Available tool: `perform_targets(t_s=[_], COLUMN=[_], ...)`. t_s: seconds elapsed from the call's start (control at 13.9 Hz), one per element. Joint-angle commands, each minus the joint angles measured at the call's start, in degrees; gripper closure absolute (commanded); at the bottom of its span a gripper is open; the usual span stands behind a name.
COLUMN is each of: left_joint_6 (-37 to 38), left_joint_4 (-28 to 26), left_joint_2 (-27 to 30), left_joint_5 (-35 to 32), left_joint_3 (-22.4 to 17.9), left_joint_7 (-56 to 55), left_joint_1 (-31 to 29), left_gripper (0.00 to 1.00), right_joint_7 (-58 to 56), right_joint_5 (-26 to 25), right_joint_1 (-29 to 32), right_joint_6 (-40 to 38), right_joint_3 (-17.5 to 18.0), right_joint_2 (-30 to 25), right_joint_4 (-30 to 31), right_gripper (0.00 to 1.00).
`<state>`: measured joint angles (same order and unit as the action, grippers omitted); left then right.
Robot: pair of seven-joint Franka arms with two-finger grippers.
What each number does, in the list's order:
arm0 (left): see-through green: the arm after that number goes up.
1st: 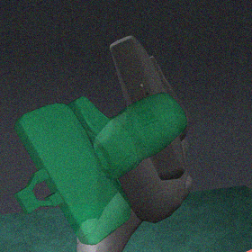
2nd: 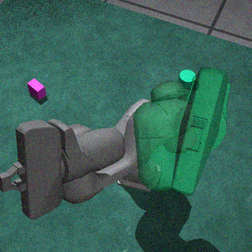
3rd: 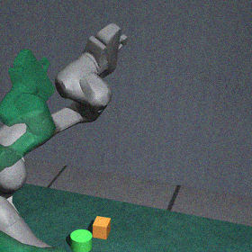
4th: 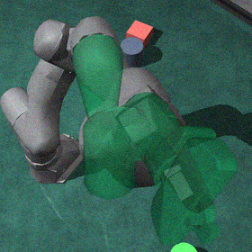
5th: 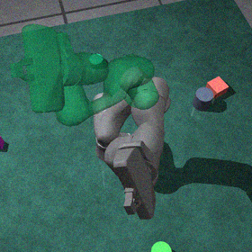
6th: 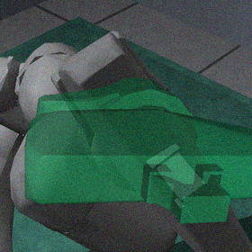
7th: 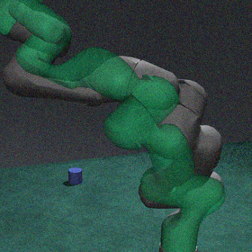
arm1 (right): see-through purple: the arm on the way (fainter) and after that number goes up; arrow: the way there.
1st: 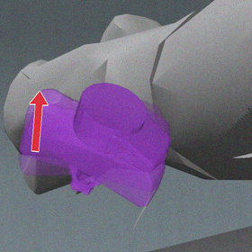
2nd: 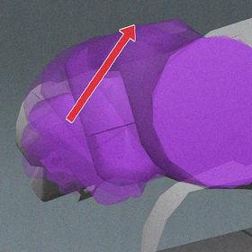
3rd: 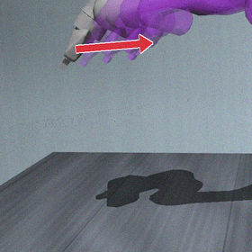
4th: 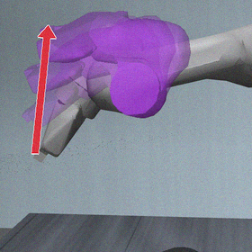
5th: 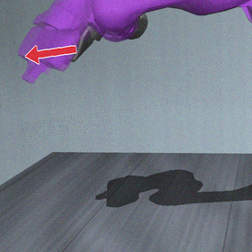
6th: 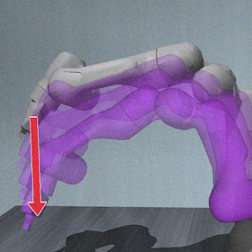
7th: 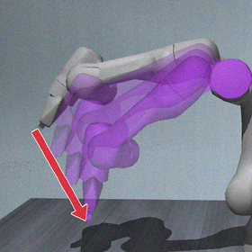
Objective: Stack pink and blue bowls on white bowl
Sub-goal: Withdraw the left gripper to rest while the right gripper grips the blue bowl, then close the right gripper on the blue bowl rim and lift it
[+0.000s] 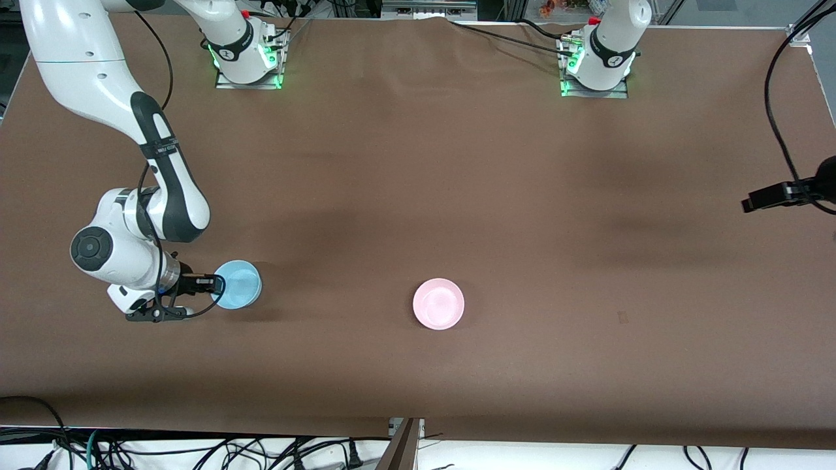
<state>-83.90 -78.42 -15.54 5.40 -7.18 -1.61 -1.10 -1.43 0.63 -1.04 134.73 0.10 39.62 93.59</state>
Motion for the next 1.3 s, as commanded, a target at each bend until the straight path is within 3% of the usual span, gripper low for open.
perform_targets(t_s=[0.0,0.58,1.01,1.22], left_joint_6=[0.1,2.0,1.9,1.9], left_joint_4=[-2.8,-2.7,-2.4,-2.2], left_joint_2=[2.1,2.5,2.4,2.4], left_joint_5=[1.5,-1.6,-1.6,-5.0], left_joint_3=[1.3,2.9,3.0,3.2], left_joint_7=[-0.4,-0.7,-0.8,-0.9], left_joint_1=[1.0,1.3,1.3,2.3], left_gripper=[0.0,0.0,0.0,0.0], right_joint_7=[-0.1,-0.1,-0.7,0.0], right_joint_5=[0.9,2.9,3.5,9.0], right_joint_1=[0.0,-0.4,-0.4,-0.5], right_joint_6=[0.8,0.4,-1.6,-7.0], right_joint_3=[0.3,0.4,2.2,4.9], right_joint_2=[-0.2,-0.2,-1.3,-3.4], right_joint_4=[0.3,0.5,-0.5,-3.3], right_gripper=[0.59,1.0,1.0,1.0])
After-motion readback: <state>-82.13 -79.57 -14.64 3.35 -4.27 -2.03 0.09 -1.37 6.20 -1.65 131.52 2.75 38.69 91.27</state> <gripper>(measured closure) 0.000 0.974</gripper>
